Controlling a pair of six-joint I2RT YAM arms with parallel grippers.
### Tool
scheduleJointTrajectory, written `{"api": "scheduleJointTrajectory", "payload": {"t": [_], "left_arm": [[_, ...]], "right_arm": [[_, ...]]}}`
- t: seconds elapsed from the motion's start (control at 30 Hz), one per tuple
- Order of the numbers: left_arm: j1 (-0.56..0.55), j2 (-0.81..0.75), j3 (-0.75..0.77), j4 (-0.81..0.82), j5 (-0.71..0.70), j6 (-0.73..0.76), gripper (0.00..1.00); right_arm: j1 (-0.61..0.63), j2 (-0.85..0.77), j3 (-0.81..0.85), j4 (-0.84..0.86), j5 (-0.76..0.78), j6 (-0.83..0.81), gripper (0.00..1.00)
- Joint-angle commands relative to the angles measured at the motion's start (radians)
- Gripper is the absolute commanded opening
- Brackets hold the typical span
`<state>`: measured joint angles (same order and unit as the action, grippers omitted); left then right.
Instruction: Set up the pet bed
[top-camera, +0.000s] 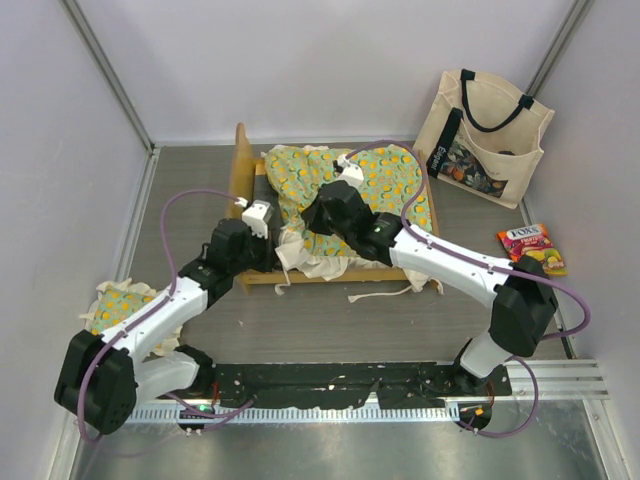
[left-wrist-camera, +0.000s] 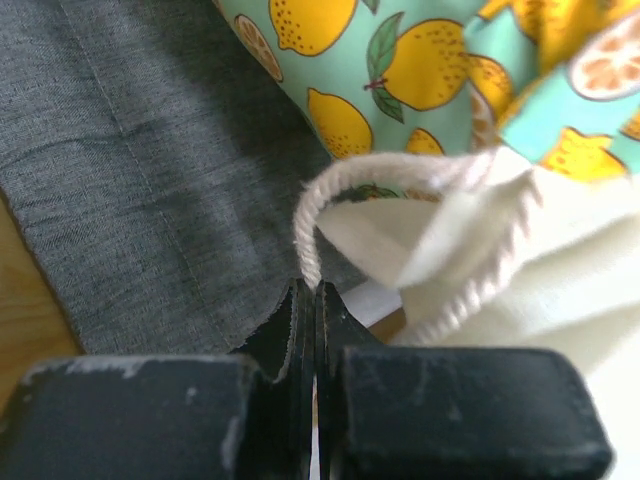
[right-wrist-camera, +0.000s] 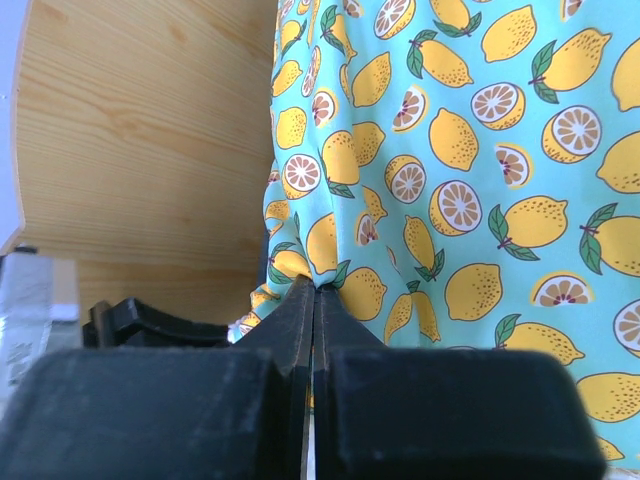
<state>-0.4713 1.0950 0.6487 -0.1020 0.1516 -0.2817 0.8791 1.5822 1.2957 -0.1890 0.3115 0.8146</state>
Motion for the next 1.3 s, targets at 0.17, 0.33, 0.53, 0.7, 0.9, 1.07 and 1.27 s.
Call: {"api": "scheduleJointTrajectory", "payload": {"t": [0.17, 0.33, 0.53, 0.7, 0.9, 1.07, 1.27], "left_arm": [[-0.001, 0.127, -0.052, 0.338, -0.049, -0.013, 0.0], [-0.001, 0.164, -0.046, 0.372, -0.052, -0.037, 0.0], [-0.003, 0.126, -0.043, 0.214, -0.107, -0.106, 0.26], [-0.001, -0.067, -0.055, 0.139, -0.099, -0.11, 0.47], [-0.001, -0.191, -0.014, -0.01, -0.109, -0.105, 0.65], [-0.003, -0.259, 0.009, -0.091, -0.129, -0.111, 0.68], [-0.003, -0.355, 0.051, -0.131, -0.11, -0.105, 0.69]], "right_arm": [[0.037, 0.024, 0.037, 0.014, 0.001, -0.006, 0.01], [0.043, 0.029, 0.039, 0.013, 0.003, -0.006, 0.01], [0.047, 0.029, 0.025, 0.013, 0.005, -0.009, 0.01], [0.052, 0.029, 0.013, 0.013, 0.015, -0.009, 0.01], [0.05, 0.032, 0.013, 0.016, 0.012, -0.003, 0.01], [0.057, 0.035, 0.017, 0.016, 0.011, 0.0, 0.01], [0.064, 0.048, 0.033, 0.016, 0.014, 0.0, 0.01]]}}
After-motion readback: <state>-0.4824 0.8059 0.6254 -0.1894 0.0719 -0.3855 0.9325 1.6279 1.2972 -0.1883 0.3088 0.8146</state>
